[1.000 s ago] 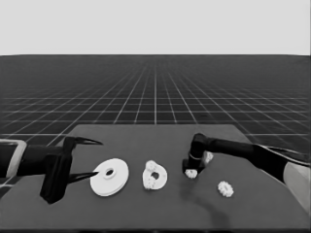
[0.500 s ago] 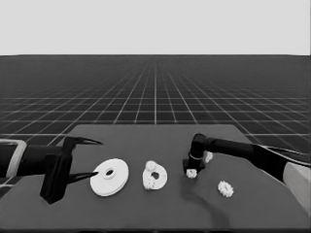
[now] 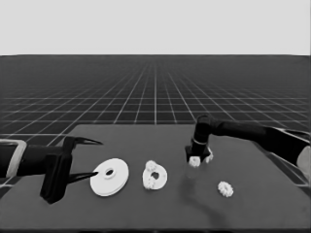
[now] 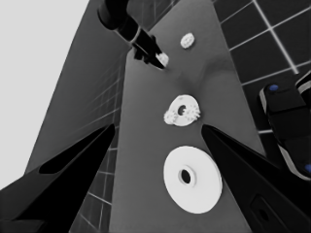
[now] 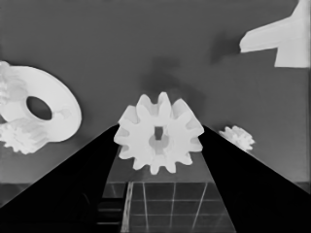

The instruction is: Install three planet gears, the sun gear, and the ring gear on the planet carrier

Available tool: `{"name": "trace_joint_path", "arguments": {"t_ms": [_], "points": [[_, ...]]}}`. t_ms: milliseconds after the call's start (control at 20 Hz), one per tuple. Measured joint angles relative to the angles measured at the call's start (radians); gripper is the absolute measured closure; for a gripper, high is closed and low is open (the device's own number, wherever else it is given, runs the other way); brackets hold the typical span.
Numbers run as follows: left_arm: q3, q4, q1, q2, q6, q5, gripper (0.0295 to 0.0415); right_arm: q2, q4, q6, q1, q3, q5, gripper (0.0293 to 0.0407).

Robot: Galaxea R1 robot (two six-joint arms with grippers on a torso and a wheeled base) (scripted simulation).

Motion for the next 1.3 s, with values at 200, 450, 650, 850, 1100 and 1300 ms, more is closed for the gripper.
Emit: {"name": "trace_joint_path", "arguments": {"t_ms": [200, 450, 650, 850, 1100, 1300], "points": [[0.0, 0.0, 0.0, 0.0, 0.0, 0.0, 0.0326, 0.303, -0.019, 0.236, -0.006, -0.063, -0.037, 0.0388], [0.0, 0.0, 0.0, 0.0, 0.0, 0.0, 0.0326, 0.348, -0.019, 0.247, -0.006, -0.099, -0.039, 0.0388], [0.0, 0.0, 0.0, 0.0, 0.0, 0.0, 0.0326, 0.37, -0.139, 0.202, -0.133, -0.175, -0.001, 0.0388], [0.0, 0.0, 0.0, 0.0, 0.0, 0.0, 0.0326, 0.378, -0.164, 0.188, -0.157, -0.2, 0.012, 0.0388], [0.0, 0.0, 0.0, 0.0, 0.0, 0.0, 0.0326, 0.378, -0.167, 0.186, -0.162, -0.203, 0.014, 0.0328], [0.0, 0.0, 0.0, 0.0, 0.0, 0.0, 0.0326, 0.378, -0.167, 0.186, -0.162, -0.203, 0.014, 0.0315]]}}
